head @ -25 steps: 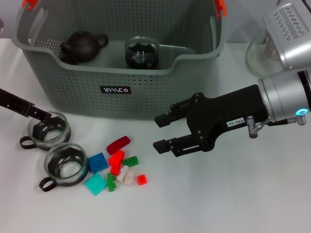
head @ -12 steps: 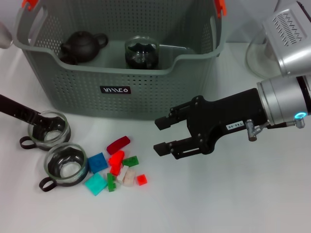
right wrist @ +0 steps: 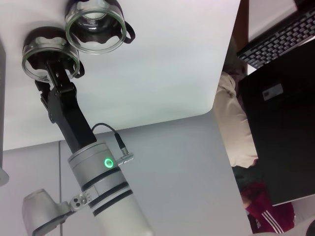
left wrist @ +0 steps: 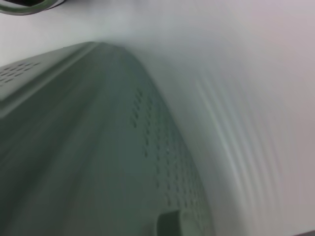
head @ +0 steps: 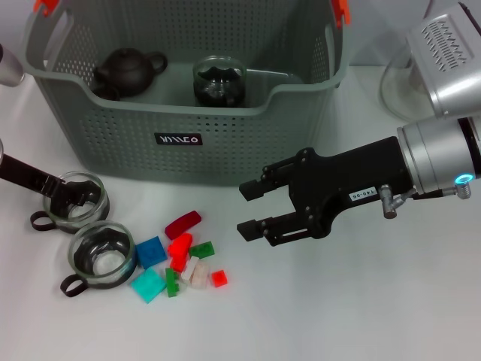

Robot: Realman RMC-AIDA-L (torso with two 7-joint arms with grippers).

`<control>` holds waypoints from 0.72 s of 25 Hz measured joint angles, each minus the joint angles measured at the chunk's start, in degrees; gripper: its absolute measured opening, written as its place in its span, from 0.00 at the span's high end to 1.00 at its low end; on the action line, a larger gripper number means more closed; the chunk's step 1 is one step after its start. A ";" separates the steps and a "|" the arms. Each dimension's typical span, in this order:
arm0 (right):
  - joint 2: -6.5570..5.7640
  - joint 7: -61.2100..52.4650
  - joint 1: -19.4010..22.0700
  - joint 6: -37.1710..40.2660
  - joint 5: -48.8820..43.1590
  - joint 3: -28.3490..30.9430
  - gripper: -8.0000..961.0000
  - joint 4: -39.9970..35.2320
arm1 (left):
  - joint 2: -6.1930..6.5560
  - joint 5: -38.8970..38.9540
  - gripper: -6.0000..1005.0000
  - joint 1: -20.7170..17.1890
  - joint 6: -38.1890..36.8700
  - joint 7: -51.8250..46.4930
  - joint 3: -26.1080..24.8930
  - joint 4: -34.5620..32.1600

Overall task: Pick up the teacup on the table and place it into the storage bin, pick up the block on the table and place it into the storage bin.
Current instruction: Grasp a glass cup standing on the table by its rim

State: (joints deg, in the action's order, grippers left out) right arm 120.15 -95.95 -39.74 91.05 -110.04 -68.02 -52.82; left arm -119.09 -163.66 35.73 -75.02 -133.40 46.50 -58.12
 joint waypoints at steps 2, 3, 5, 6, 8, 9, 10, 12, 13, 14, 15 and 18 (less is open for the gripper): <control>0.00 0.00 -0.01 0.00 0.00 0.05 0.35 0.00 | 0.00 0.00 0.15 0.00 0.01 0.02 0.00 0.05; 0.00 -0.01 -0.03 0.00 0.00 0.07 0.35 0.00 | 0.00 0.00 0.15 -0.01 0.01 0.05 0.00 0.06; 0.00 -0.01 -0.04 -0.10 0.00 0.10 0.35 0.00 | -0.01 0.00 0.15 -0.05 0.03 0.06 0.00 0.07; 0.00 -0.01 -0.04 -0.23 0.00 0.10 0.35 0.00 | -0.04 0.00 0.15 -0.07 0.03 0.07 0.00 0.09; 0.00 -0.02 -0.05 -0.37 0.00 0.09 0.35 -0.01 | -0.09 0.00 0.16 -0.08 -0.17 0.20 0.05 0.21; 0.00 -0.02 -0.06 -0.40 0.00 0.07 0.35 -0.01 | -0.09 0.00 0.16 -0.06 -0.31 0.28 0.15 0.30; 0.00 -0.02 -0.06 -0.41 0.00 0.07 0.35 -0.01 | -0.08 0.00 0.16 -0.01 -0.42 0.34 0.27 0.38; 0.00 -0.03 -0.07 -0.42 0.01 0.12 0.35 -0.01 | -0.02 0.00 0.19 0.03 -0.50 0.44 0.51 0.51; 0.00 -0.03 -0.07 -0.42 0.04 0.14 0.35 -0.01 | 0.01 0.00 0.21 0.04 -0.53 0.47 0.63 0.52; 0.00 -0.03 -0.08 -0.43 0.08 0.17 0.35 -0.01 | 0.01 0.00 0.22 0.04 -0.53 0.47 0.63 0.52; -0.01 -0.03 -0.08 -0.43 0.12 0.19 0.35 -0.01 | 0.01 0.00 0.24 0.06 -0.57 0.49 0.75 0.85; -0.01 -0.03 -0.08 -0.43 0.19 0.26 0.35 0.00 | 0.01 0.00 0.29 0.13 -0.31 0.46 0.78 1.43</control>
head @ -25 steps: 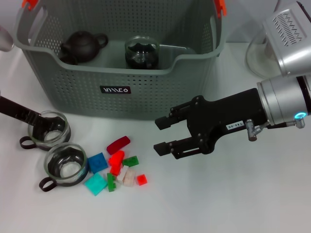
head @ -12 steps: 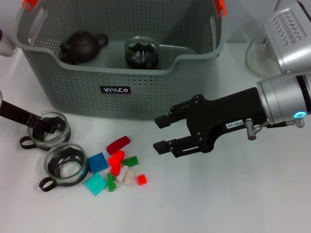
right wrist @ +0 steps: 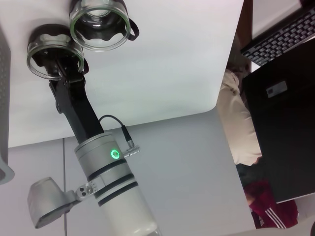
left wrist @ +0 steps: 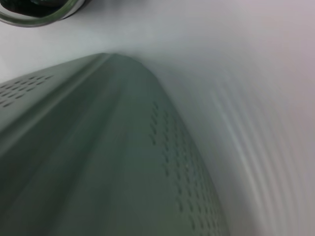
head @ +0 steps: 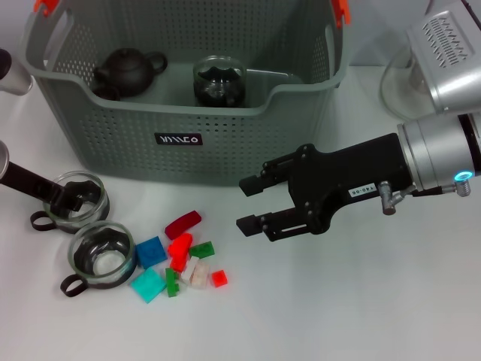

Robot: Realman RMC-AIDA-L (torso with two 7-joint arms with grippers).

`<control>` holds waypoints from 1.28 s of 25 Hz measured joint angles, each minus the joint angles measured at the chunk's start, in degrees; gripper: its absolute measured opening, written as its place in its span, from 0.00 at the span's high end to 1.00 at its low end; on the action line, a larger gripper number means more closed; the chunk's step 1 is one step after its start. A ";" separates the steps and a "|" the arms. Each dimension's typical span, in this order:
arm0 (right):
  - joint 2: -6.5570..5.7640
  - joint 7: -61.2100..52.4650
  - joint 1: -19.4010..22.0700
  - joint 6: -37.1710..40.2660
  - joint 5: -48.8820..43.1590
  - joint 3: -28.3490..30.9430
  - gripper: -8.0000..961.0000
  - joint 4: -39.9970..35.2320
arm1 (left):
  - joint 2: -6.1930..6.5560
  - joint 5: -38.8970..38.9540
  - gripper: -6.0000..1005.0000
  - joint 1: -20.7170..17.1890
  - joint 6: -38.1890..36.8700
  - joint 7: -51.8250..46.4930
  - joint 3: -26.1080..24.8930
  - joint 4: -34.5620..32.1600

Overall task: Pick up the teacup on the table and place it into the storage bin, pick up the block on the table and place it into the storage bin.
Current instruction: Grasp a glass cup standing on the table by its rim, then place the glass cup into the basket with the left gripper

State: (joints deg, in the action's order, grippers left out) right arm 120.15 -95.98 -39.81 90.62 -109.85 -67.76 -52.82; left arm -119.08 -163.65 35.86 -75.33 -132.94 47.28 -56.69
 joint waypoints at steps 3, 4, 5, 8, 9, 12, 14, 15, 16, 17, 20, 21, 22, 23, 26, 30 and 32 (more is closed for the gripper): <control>0.00 0.00 0.00 0.08 0.10 0.06 0.35 -0.05 | -0.01 0.00 0.34 0.01 0.16 -0.14 0.01 0.14; 0.00 0.00 0.00 0.13 0.12 0.08 0.35 -0.06 | -0.01 0.00 0.38 0.01 0.16 -0.14 0.01 0.14; 0.00 0.00 -0.02 0.13 0.14 0.08 0.35 -0.07 | -0.01 0.00 0.43 0.01 0.17 -0.15 0.01 0.16; 0.00 0.00 -0.08 0.05 0.16 -0.15 0.35 -0.12 | -0.01 0.00 0.56 0.01 0.25 -0.16 -0.16 0.18; 0.00 0.00 -0.09 0.05 0.17 -0.21 0.35 -0.14 | -0.01 0.00 0.60 0.00 0.26 -0.16 -0.16 0.19; 0.00 0.00 -0.09 0.01 0.16 -0.22 0.35 -0.17 | -0.01 0.00 0.76 0.00 0.27 -0.15 -0.21 0.19; 0.00 0.00 -0.09 0.00 0.17 -0.21 0.35 -0.17 | -0.01 0.00 0.83 -0.01 0.28 -0.12 -0.26 0.21; 0.00 0.00 -0.09 0.00 0.17 -0.21 0.35 -0.18 | -0.01 0.00 0.85 0.00 0.28 -0.12 -0.30 0.22; 0.00 0.00 -0.09 -0.01 0.17 -0.21 0.35 -0.18 | -0.02 0.00 0.87 -0.01 0.28 -0.11 -0.36 0.25; 0.00 0.00 -0.09 0.00 0.17 -0.16 0.35 -0.17 | -0.01 0.00 0.90 -0.01 0.28 -0.11 -0.41 0.25; 0.00 0.00 -0.09 0.00 0.17 -0.08 0.35 -0.15 | 0.07 0.00 0.94 -0.08 0.24 -0.11 -0.61 -0.14; 0.00 0.00 -0.09 0.00 0.16 -0.06 0.35 -0.14 | 0.12 0.00 0.94 -0.11 0.11 -0.11 -0.65 -0.39; 0.00 0.00 -0.09 -0.02 0.13 -0.03 0.35 -0.13 | 0.19 0.00 0.94 -0.14 -0.21 -0.11 -0.74 -0.75; 0.00 0.00 -0.09 -0.03 0.09 -0.01 0.35 -0.11 | 0.28 0.00 0.94 -0.22 -0.91 -0.06 -1.06 -1.54; -0.01 -0.02 0.00 -0.02 -0.11 0.04 0.35 -0.04 | 0.45 0.07 0.94 -0.75 -3.81 0.65 -2.93 -5.14; -0.28 -0.31 0.33 0.19 -0.19 -0.18 0.35 -0.02 | 0.80 0.98 0.94 -2.04 -9.81 1.67 -5.04 -10.63; -0.52 -0.34 0.49 0.50 -0.24 -0.24 0.35 0.02 | 0.85 1.69 0.94 -2.66 -13.26 2.78 -6.21 -13.70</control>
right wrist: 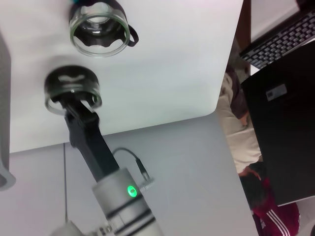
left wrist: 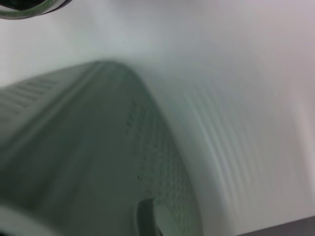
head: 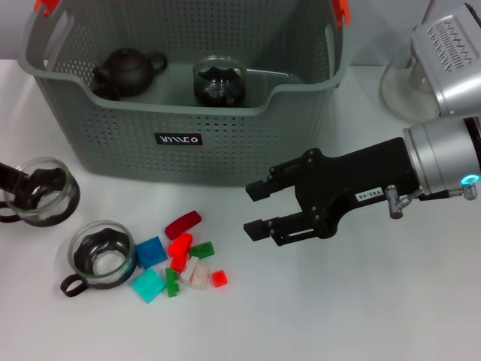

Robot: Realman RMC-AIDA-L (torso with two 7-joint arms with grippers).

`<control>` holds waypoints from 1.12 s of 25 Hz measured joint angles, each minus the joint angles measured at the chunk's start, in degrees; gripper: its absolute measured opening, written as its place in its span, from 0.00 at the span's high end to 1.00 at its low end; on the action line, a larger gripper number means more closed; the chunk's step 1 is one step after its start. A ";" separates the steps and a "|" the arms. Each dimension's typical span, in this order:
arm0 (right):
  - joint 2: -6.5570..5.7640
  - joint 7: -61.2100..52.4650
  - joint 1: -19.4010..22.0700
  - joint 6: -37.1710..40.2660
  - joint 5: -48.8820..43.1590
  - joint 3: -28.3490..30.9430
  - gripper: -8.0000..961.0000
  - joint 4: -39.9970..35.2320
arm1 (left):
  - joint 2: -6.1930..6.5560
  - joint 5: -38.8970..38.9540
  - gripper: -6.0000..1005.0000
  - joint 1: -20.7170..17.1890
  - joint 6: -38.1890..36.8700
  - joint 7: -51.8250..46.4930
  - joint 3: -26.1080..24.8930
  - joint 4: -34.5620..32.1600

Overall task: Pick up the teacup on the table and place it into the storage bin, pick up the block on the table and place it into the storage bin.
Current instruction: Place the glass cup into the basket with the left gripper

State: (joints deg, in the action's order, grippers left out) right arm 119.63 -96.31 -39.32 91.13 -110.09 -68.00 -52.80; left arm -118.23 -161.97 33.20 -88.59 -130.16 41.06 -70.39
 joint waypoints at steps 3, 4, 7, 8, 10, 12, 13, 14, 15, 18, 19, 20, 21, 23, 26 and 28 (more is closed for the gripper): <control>-0.39 0.04 0.07 0.76 -0.76 0.19 0.35 0.50 | -0.25 3.34 0.94 -0.77 -6.59 2.90 -3.47 -5.28; -0.51 0.06 0.07 1.11 -1.17 0.33 0.35 0.71 | -0.20 5.13 0.94 -0.84 -9.01 3.99 -4.94 -6.61; -0.61 -0.02 0.12 1.58 -1.57 0.20 0.35 0.97 | 0.42 11.74 0.94 -0.80 -15.88 6.51 -9.33 -9.15; -0.61 -0.01 0.14 1.64 -1.57 0.20 0.35 1.26 | 0.70 14.49 0.94 -0.70 -18.14 7.28 -10.85 -9.71; -0.62 0.17 0.16 1.68 -1.58 0.28 0.36 2.07 | 1.51 20.87 0.94 -0.32 -22.15 7.88 -13.32 -10.13; -0.62 0.27 0.14 1.68 -1.58 0.34 0.37 2.90 | 2.17 26.61 0.94 0.09 -24.67 7.69 -14.43 -10.18; -0.65 0.29 0.14 1.72 -1.58 0.30 0.37 3.22 | 2.47 29.53 0.94 0.45 -25.67 7.36 -14.74 -10.17; -0.66 0.29 0.14 1.83 -1.59 0.17 0.38 3.46 | 2.69 31.49 0.94 0.82 -26.04 6.97 -14.81 -10.17; -0.67 0.30 0.16 2.02 -1.70 0.03 0.39 3.65 | 2.85 32.82 0.94 1.45 -26.09 6.64 -14.79 -10.17; -0.45 0.32 0.20 2.74 -3.00 -0.09 0.41 4.30 | 3.34 34.55 0.94 4.38 -23.99 5.96 -14.47 -9.27; -0.30 0.32 0.14 2.80 -3.67 -0.10 0.41 4.53 | 3.46 34.52 0.94 5.49 -22.96 5.95 -14.17 -8.42; -0.16 0.33 0.05 2.82 -4.25 -0.10 0.41 4.73 | 3.57 34.32 0.94 6.24 -21.54 5.95 -13.71 -7.44; -0.01 0.33 0.01 2.83 -4.65 -0.12 0.41 4.88 | 3.73 34.05 0.94 7.40 -19.45 5.93 -12.82 -5.85; 0.16 0.34 -0.03 2.86 -5.10 -0.17 0.41 5.09 | 3.96 33.30 0.94 8.86 -14.31 5.86 -10.37 -2.55; 0.17 0.24 0.06 3.19 -5.22 -0.09 0.41 5.15 | 4.47 32.12 0.94 10.61 -6.66 5.61 -6.48 2.14; 0.11 0.01 0.15 3.65 -5.23 0.27 0.41 5.01 | 4.80 31.91 0.94 12.62 -2.60 5.28 -4.65 5.15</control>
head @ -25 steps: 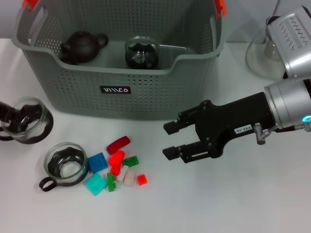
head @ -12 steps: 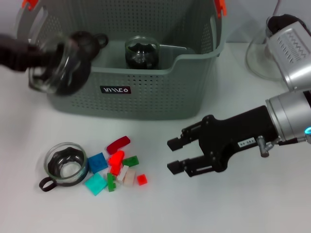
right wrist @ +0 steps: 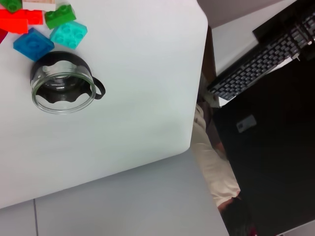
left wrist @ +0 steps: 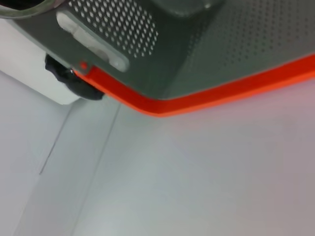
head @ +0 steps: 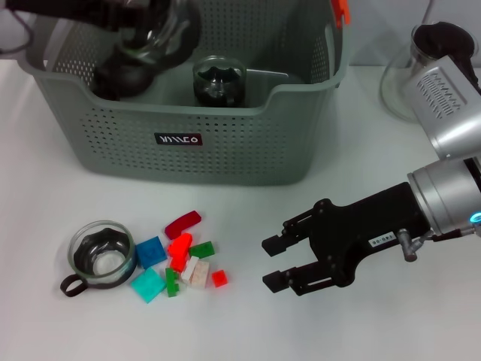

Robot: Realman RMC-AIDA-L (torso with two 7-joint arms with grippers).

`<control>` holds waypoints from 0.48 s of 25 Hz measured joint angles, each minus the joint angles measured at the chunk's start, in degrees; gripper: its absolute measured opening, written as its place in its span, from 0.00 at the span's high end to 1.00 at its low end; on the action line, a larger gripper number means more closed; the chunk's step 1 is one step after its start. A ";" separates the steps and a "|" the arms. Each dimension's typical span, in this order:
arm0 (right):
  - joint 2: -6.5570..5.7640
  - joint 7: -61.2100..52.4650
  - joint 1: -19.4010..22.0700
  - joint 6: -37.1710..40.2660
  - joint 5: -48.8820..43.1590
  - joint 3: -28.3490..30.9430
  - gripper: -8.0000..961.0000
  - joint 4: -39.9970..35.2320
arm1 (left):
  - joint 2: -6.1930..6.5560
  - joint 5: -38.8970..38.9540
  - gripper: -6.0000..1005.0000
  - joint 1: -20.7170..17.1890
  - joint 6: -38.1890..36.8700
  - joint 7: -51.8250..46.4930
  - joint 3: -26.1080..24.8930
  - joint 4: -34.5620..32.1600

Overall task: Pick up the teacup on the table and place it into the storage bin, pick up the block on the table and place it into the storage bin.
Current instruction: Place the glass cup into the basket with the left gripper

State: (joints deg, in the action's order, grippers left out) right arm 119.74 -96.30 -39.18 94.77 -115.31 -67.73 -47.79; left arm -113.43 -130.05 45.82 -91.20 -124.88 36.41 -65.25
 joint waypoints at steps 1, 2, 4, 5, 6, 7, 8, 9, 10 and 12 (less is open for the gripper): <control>-0.07 -0.09 0.01 0.18 0.00 0.11 0.41 -0.06 | 0.00 0.00 0.94 0.00 0.00 0.00 0.00 0.00; -0.15 -0.17 0.03 0.41 0.00 0.18 0.41 -0.08 | 0.02 -0.01 0.94 0.61 0.99 -0.15 0.24 0.49; -0.22 -0.24 0.03 0.68 -0.01 0.19 0.41 -0.15 | 0.06 -0.26 0.94 1.70 3.02 -0.65 1.14 1.07; -0.28 -0.25 0.02 0.98 -0.01 0.20 0.41 -0.20 | 0.24 -0.79 0.94 2.52 5.31 -1.59 2.83 1.50; -0.28 -0.25 0.02 0.98 -0.01 0.20 0.41 -0.20 | 0.24 -0.79 0.94 2.52 5.31 -1.59 2.83 1.50; -0.33 -0.26 0.02 1.26 -0.01 0.20 0.41 -0.24 | 0.33 -1.26 0.94 2.86 6.70 -2.19 4.09 1.77; -0.41 -0.26 0.02 1.50 0.00 0.22 0.41 -0.28 | 0.41 -1.94 0.94 3.18 8.23 -2.81 5.58 1.94; -0.52 -0.27 0.02 1.85 -0.01 0.29 0.41 -0.29 | 0.46 -2.71 0.94 3.43 9.54 -3.34 6.72 2.08; -0.63 -0.30 0.00 2.28 0.00 0.45 0.41 -0.31 | 0.47 -3.65 0.94 3.69 10.73 -3.78 7.60 2.15; -0.87 -0.42 -0.02 3.04 0.00 1.11 0.41 -0.34 | 0.48 -6.02 0.94 4.46 12.95 -4.48 9.20 2.66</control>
State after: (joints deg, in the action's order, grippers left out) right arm 118.87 -96.73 -39.20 97.81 -115.31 -66.62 -48.13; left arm -112.95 -136.07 50.28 -78.25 -129.35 45.61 -62.59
